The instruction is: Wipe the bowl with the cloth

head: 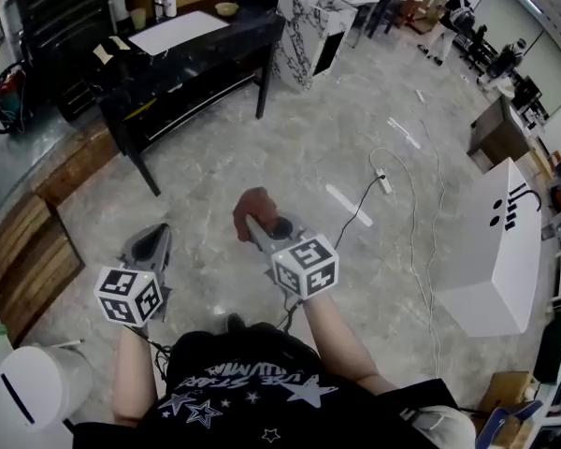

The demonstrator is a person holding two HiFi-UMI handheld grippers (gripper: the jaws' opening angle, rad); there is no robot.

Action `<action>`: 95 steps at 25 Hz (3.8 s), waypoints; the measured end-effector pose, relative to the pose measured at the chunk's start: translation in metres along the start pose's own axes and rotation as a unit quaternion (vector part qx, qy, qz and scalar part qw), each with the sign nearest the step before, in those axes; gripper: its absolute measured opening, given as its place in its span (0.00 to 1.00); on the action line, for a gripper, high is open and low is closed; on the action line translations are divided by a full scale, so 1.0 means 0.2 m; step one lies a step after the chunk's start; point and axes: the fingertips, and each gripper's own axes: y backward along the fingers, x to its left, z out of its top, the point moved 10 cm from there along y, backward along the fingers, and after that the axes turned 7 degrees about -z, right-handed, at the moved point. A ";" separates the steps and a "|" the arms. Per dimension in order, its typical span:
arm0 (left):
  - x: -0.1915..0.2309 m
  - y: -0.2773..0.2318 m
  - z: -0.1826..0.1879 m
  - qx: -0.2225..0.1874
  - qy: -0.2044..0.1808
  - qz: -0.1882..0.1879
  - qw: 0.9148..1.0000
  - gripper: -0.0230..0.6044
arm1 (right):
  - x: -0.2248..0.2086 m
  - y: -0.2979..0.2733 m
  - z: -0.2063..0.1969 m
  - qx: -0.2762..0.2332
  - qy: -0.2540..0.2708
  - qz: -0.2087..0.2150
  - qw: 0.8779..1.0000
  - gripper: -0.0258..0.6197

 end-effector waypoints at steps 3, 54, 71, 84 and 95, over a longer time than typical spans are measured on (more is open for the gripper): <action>0.00 -0.03 -0.01 -0.002 0.001 0.004 1.000 0.05 | -0.05 -0.01 0.01 -0.009 -0.005 0.003 1.000 0.12; 1.58 -1.76 0.78 0.060 0.029 -0.109 0.992 0.05 | -1.17 -1.72 0.59 0.043 -0.063 -0.136 0.988 0.12; 1.50 -2.62 1.17 0.048 0.038 -0.008 0.998 0.05 | -2.22 -2.22 0.88 0.007 -0.035 -0.018 0.999 0.12; 1.47 -3.09 1.34 0.031 0.071 0.025 0.997 0.05 | -2.78 -2.40 0.90 0.025 -0.059 0.014 0.998 0.12; 1.87 -3.45 1.58 -0.006 0.094 -0.001 0.996 0.05 | -3.01 -2.75 1.08 0.029 -0.037 -0.014 0.999 0.12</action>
